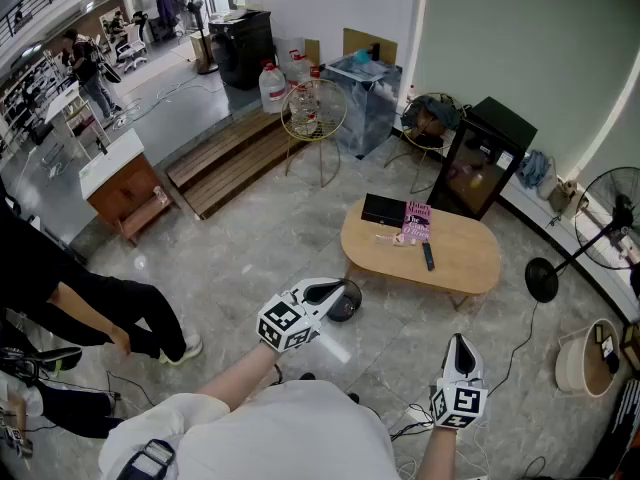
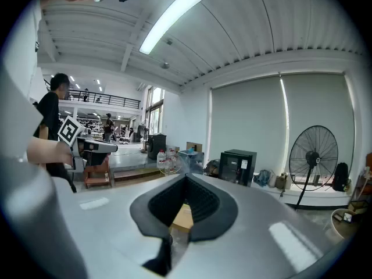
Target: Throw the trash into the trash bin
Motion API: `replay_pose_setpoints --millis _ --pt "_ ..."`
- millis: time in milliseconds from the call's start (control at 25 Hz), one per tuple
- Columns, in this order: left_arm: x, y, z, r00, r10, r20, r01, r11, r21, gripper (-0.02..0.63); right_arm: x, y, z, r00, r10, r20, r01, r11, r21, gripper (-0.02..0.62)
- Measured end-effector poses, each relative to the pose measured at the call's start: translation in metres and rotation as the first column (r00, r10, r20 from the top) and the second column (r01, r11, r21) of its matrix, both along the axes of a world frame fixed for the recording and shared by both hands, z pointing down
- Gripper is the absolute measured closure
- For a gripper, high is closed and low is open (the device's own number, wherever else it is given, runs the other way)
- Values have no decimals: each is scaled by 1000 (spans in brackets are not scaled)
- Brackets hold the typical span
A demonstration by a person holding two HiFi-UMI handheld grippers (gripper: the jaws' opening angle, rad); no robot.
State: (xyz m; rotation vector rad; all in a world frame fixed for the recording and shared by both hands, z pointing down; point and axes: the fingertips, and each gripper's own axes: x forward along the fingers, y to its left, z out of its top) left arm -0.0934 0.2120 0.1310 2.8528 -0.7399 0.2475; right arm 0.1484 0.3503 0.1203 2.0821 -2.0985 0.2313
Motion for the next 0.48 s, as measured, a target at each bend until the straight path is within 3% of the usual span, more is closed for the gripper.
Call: replay_pose_setpoints --millis 480 --pt "14 -9 0 1000 -12 -8 12 1000 -1 600 17 -12 -3 1000 -8 2 8 1000 7 584"
